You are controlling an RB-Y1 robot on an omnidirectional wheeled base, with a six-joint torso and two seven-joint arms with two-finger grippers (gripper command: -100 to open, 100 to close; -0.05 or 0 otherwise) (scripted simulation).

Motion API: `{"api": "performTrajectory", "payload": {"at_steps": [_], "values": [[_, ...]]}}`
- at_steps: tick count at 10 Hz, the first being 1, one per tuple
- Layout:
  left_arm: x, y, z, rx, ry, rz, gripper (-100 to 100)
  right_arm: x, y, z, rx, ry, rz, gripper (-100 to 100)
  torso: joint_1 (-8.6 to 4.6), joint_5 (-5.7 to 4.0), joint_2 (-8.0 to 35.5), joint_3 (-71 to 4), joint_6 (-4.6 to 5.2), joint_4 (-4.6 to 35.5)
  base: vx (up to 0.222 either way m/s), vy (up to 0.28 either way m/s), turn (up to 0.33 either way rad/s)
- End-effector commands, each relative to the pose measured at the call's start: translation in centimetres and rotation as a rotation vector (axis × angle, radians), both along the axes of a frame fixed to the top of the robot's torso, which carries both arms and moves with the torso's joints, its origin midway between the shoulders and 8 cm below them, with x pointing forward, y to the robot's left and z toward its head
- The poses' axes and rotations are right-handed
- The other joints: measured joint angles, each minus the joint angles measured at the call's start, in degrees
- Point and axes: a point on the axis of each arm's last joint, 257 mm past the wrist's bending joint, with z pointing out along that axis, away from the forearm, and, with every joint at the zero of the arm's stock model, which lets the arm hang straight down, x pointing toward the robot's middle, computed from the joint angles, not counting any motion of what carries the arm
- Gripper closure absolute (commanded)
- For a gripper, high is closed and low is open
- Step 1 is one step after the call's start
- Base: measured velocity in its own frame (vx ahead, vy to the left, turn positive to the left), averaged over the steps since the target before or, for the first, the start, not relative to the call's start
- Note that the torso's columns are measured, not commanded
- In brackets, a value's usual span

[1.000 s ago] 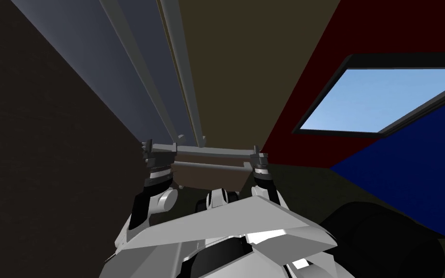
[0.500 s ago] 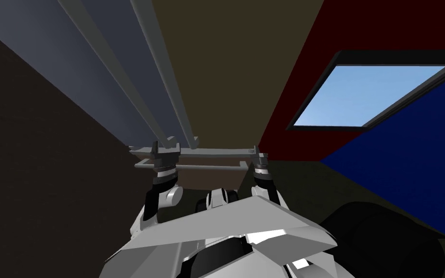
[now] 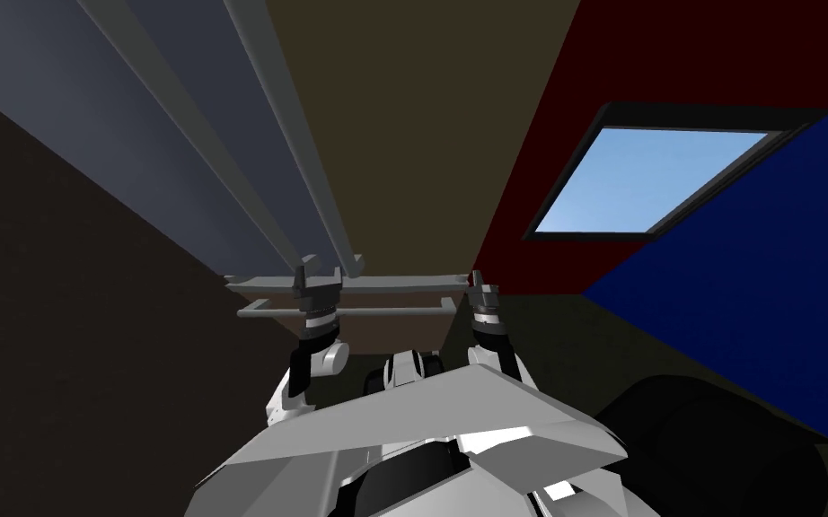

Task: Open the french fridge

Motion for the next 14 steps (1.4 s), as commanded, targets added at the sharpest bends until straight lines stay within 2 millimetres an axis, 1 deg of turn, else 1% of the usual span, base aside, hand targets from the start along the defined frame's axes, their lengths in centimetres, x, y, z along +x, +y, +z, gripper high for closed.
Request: {"api": "performTrajectory", "payload": {"at_steps": [1,5,8,13,14], "values": [[0.2,-0.7,-0.8,0.006,-0.031,-0.003,-100,0.0,0.0,0.0,0.0,0.0,0.0,0,0.01,0.0,-0.02,-0.01,0.0,0.0,-0.015,-0.015,-0.07],[0.6,-2.0,-2.2,0.018,-0.063,-0.009,-100,0.0,0.0,0.0,0.0,0.0,0.0,0,0.03,0.01,0.0,0.0,0.0,0.0,-0.012,-0.014,-0.069],[0.8,-2.8,-3.1,0.028,-0.083,-0.015,-100,0.0,0.0,0.0,0.0,0.0,0.0,0,-0.19,-0.06,-0.09,-0.05,0.12,-0.05,-0.012,-0.008,-0.068],[0.6,-4.1,-4.0,0.04,-0.124,-0.028,-100,0.0,0.0,0.0,0.0,0.0,0.0,0,-0.13,-0.04,-0.18,-0.11,0.14,-0.07,-0.009,-0.012,-0.052],[0.6,-3.8,-3.9,0.038,-0.118,-0.023,-100,0.0,0.0,0.0,0.0,0.0,0.0,0,-0.17,-0.05,-0.19,-0.12,0.17,-0.07,-0.008,-0.001,-0.009]]}}
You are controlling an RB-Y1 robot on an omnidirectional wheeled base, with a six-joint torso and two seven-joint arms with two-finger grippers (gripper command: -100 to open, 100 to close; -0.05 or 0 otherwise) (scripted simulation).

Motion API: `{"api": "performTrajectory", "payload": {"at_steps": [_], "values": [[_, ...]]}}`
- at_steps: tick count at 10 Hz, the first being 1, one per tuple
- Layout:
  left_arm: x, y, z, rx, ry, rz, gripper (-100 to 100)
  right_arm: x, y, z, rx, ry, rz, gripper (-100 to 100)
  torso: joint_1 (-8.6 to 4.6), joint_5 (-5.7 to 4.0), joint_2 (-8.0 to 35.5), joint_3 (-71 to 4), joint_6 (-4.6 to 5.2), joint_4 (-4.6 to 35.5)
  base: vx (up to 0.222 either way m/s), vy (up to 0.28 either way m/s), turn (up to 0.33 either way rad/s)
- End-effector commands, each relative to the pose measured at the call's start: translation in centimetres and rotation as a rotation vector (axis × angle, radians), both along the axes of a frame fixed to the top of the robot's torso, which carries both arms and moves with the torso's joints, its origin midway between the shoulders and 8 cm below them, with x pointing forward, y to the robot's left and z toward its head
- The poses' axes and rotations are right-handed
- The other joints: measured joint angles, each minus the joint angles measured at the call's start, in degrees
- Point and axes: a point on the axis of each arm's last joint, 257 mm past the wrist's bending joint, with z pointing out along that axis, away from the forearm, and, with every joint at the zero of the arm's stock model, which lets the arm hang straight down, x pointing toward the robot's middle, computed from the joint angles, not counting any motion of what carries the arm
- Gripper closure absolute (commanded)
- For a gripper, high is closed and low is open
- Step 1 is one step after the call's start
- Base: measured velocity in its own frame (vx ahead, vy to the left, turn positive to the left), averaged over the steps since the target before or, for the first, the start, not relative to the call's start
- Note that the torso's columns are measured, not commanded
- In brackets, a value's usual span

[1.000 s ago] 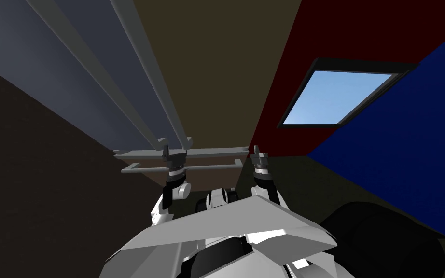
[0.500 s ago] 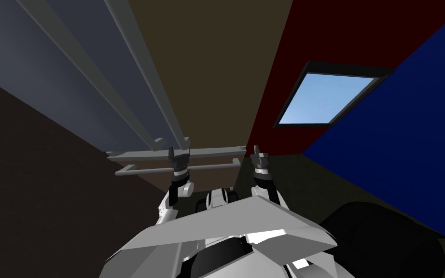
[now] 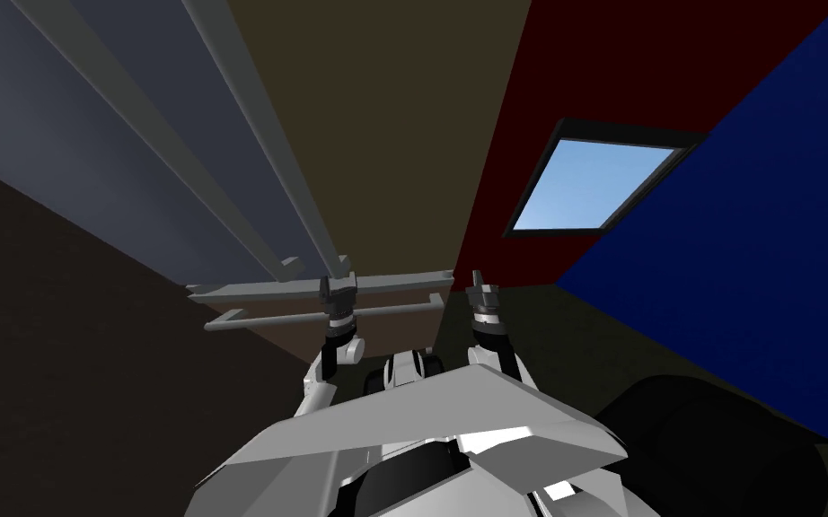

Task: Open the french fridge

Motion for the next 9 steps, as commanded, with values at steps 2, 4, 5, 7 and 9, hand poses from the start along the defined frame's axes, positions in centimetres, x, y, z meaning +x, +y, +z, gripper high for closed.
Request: {"api": "performTrajectory", "payload": {"at_steps": [2,4,5,7,9], "values": [[1.1,-0.3,1.5,-0.002,-0.003,-0.003,-100,0.0,0.0,0.0,0.0,0.0,0.0,0,0.13,-0.06,-0.01,-0.08,-0.05,0.25,-0.028,0.001,0.031],[2.0,-0.5,2.6,-0.003,-0.003,-0.007,-100,0.0,0.0,0.0,0.0,0.0,0.0,0,0.18,-0.05,-0.15,-0.17,-0.08,0.24,-0.024,0.002,0.025],[2.2,-0.5,3.0,-0.003,-0.003,-0.008,-100,0.0,0.0,0.0,0.0,0.0,0.0,0,0.14,-0.11,-0.26,-0.29,-0.01,0.35,-0.022,0.005,0.007],[1.3,-0.3,1.8,-0.002,-0.003,-0.004,100,0.0,0.0,0.0,0.0,0.0,0.0,0,0.13,-0.07,-0.22,-0.23,-0.08,0.22,0.003,0.0,-0.029],[0.7,-0.2,0.9,-0.001,-0.003,-0.002,100,0.0,0.0,0.0,0.0,0.0,0.0,0,0.18,-0.07,0.02,-0.08,-0.13,0.28,0.038,-0.002,-0.011]]}}
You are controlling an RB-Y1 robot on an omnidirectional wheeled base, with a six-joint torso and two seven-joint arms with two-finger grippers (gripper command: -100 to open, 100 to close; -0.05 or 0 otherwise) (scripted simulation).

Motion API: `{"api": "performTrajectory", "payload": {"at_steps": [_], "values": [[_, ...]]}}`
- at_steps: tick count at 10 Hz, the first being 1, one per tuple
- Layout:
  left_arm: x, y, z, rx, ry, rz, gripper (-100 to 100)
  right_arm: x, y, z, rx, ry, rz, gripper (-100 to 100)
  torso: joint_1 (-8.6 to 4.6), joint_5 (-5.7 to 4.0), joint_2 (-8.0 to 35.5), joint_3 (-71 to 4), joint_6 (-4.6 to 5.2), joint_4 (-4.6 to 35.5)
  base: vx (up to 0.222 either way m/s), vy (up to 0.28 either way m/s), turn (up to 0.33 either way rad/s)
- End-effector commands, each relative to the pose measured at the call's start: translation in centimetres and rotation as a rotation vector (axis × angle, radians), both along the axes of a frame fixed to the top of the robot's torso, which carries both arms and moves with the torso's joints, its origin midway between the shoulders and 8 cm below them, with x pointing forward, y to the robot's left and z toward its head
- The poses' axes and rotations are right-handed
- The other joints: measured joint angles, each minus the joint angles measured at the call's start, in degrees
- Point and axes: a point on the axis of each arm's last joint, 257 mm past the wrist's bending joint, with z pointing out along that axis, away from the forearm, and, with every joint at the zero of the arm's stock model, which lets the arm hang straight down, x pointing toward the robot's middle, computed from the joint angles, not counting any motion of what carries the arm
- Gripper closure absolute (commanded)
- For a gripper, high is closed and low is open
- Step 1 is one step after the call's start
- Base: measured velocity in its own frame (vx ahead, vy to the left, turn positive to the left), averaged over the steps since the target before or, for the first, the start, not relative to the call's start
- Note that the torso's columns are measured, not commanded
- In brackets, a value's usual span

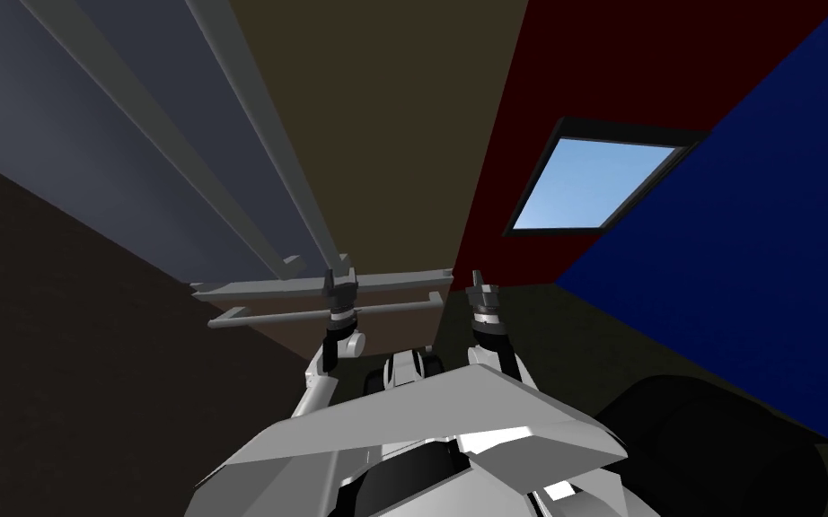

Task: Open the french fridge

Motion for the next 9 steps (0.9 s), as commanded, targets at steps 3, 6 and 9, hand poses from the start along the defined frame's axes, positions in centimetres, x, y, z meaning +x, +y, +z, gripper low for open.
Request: {"api": "performTrajectory", "payload": {"at_steps": [3,6,9], "values": [[-0.8,1.1,-0.2,-0.002,-0.017,0.052,100,0.0,0.0,0.0,0.0,0.0,0.0,0,0.02,0.13,0.07,0.14,0.0,-0.25,-0.013,-0.05,0.059],[-0.4,2.5,0.3,-0.002,-0.011,0.124,100,0.0,0.0,0.0,0.001,-0.001,0.0,0,-0.37,-0.06,0.91,0.66,0.02,0.14,-0.197,-0.222,0.197],[0.0,3.8,0.6,-0.002,-0.002,0.195,100,0.0,0.0,0.0,0.0,0.0,0.0,0,-0.21,-0.16,0.71,0.45,-0.08,0.39,-0.167,-0.179,0.152]]}}
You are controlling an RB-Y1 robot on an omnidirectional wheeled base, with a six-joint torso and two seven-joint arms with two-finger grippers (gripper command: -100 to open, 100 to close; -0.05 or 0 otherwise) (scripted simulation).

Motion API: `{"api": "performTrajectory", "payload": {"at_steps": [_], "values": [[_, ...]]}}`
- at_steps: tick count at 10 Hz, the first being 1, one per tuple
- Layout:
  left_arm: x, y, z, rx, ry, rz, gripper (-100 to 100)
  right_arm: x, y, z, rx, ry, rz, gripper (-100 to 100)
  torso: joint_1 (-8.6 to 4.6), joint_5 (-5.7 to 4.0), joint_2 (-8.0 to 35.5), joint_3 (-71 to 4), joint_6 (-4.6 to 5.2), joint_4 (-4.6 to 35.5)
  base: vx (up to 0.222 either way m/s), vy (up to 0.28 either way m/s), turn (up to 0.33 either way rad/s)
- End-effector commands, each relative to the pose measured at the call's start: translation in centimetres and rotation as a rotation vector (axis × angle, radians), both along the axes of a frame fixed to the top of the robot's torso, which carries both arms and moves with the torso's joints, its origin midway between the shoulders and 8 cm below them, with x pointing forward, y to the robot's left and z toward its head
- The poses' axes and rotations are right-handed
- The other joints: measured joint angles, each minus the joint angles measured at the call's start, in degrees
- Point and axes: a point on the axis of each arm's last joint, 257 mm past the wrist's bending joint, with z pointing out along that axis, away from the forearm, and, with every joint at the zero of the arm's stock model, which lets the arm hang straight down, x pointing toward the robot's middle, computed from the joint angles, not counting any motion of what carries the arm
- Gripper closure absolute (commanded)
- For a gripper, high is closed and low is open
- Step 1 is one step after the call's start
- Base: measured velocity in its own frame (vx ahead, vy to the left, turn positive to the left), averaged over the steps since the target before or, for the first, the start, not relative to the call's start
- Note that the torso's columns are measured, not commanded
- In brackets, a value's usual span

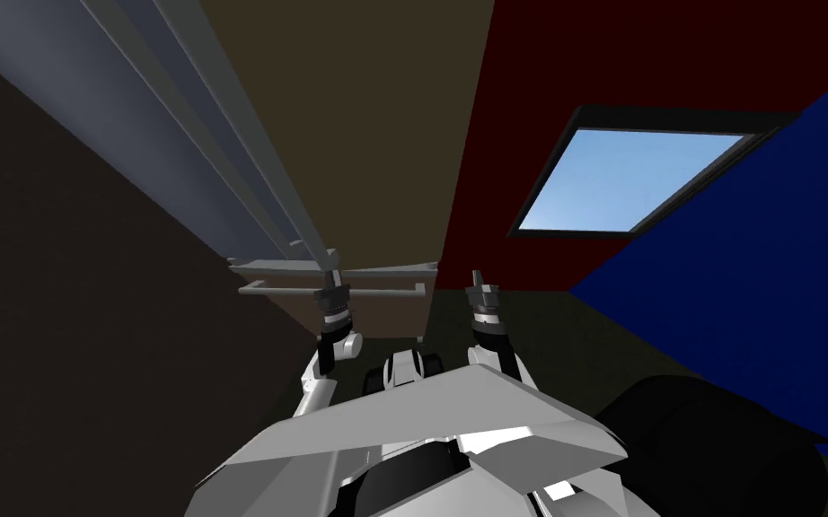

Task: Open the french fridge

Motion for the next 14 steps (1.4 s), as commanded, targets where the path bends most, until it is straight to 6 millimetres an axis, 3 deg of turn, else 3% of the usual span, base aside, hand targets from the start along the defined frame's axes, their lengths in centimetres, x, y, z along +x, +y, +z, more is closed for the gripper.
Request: {"api": "performTrajectory", "payload": {"at_steps": [1,3,4,12,13,14], "values": [[0.0,1.0,1.2,-0.001,-0.02,0.062,100,0.0,0.0,0.0,0.0,0.0,0.0,0,0.0,-0.04,-0.08,-0.09,0.0,0.05,-0.15,-0.187,0.181],[0.3,1.2,0.4,0.0,0.013,0.069,100,0.0,0.0,0.0,0.0,0.0,0.0,0,0.0,-0.03,0.23,0.13,-0.04,0.1,-0.122,-0.129,0.108],[-0.1,2.2,0.4,0.0,0.011,0.127,100,0.0,0.0,0.0,0.0,0.0,0.0,0,0.22,0.03,-0.09,-0.04,0.09,-0.02,-0.061,-0.188,0.162],[-2.6,5.8,2.2,-0.002,-0.041,0.338,100,0.0,0.0,0.0,0.0,0.0,0.0,0,-0.35,-0.24,0.31,0.15,0.01,0.21,-0.118,-0.229,0.147],[-1.9,5.5,0.8,-0.001,0.003,0.32,100,0.0,0.0,0.0,0.0,0.0,0.0,0,-0.31,-0.26,0.43,0.22,0.02,0.26,-0.06,-0.09,0.039],[-2.7,7.2,0.7,0.0,0.005,0.383,100,0.0,0.0,0.0,0.0,0.0,0.0,0,0.07,-0.16,0.13,0.04,0.1,0.17,-0.057,-0.2,0.115]]}}
